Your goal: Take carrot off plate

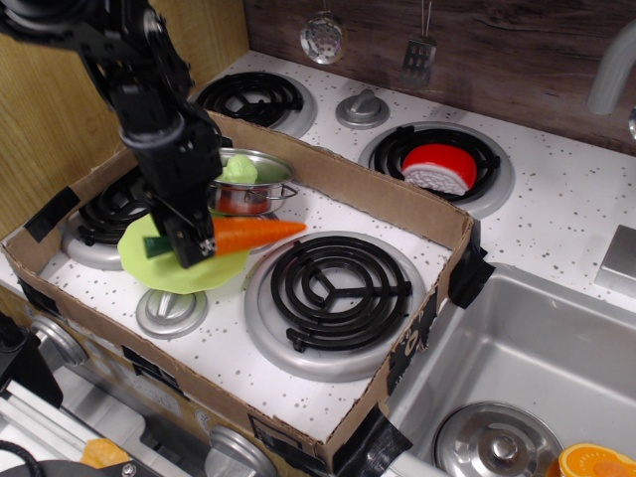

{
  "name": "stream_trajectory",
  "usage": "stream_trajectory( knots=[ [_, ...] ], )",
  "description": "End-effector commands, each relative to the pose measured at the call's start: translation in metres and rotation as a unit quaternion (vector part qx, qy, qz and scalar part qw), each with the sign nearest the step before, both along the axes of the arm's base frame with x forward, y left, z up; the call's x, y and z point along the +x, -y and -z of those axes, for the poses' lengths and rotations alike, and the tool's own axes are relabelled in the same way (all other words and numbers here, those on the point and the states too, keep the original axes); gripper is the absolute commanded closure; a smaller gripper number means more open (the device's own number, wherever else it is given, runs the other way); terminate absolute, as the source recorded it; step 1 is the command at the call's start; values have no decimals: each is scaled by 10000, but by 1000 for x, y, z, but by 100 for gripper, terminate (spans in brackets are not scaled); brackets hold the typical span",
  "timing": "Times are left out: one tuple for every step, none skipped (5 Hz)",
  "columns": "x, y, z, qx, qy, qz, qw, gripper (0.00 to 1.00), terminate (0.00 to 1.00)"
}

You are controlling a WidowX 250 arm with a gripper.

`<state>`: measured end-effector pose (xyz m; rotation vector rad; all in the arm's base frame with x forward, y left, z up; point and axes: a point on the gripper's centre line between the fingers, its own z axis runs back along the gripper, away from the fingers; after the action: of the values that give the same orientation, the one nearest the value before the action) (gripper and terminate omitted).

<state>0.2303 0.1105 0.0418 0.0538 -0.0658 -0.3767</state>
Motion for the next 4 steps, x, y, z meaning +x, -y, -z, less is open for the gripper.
stream_trajectory(
  knots=[
    [4, 35, -55, 203, 85, -610, 9979, 100, 0],
    [1, 69, -50, -81, 126, -1046, 9944, 100, 0],
    [-1, 102, -33, -254, 165, -1449, 9890, 100, 0],
    [-1, 122, -17, -423, 314, -1543, 9866, 100, 0]
  ],
)
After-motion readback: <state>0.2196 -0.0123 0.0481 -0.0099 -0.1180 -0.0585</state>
